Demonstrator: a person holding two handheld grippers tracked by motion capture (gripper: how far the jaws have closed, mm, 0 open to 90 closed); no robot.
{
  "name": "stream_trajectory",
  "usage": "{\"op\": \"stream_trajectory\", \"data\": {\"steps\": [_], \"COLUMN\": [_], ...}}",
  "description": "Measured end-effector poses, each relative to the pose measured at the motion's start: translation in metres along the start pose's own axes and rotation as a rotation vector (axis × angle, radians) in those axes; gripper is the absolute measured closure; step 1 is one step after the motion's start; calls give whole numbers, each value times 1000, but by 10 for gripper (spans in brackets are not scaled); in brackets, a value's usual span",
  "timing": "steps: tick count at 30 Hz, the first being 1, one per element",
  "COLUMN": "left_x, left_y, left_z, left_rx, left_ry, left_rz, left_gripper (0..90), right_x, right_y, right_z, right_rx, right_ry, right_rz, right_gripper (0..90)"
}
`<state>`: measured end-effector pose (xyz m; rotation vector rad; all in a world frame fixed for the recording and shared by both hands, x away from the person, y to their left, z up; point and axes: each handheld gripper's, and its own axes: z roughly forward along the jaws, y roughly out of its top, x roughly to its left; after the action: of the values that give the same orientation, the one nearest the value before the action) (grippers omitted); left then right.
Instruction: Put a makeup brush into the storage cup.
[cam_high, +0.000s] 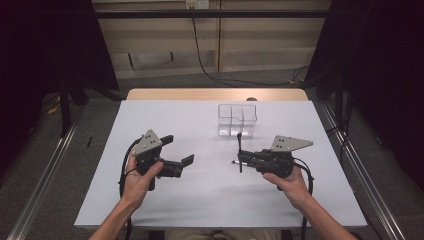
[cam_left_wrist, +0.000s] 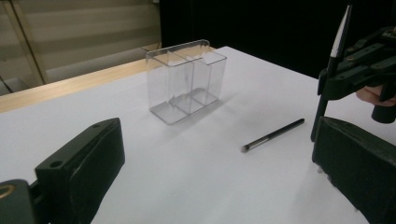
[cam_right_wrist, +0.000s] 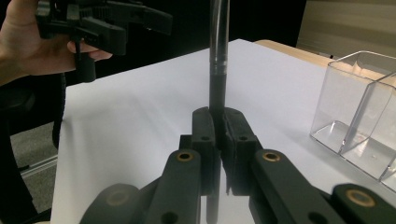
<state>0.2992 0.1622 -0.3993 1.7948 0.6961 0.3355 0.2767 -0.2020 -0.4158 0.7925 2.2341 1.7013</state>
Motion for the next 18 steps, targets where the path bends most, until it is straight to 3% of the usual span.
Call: {"op": "stream_trajectory", "data": {"steps": [6, 17, 18], "left_x": [2, 16, 16], "left_y": [-9, -28, -30], "left_z": [-14, -41, -44], "left_rx": [-17, -76, -85], "left_ry": [49, 123, 146], "left_rz": [4, -41, -49], "left_gripper": [25, 20, 20], "right_x": [0, -5, -6], "right_y": [6, 9, 9], "right_z": [3, 2, 3], "right_rx": [-16, -18, -15], "right_ry": [-8, -34, -35], "right_rz": [0, 0, -3], "right_gripper": [844, 844, 843]}}
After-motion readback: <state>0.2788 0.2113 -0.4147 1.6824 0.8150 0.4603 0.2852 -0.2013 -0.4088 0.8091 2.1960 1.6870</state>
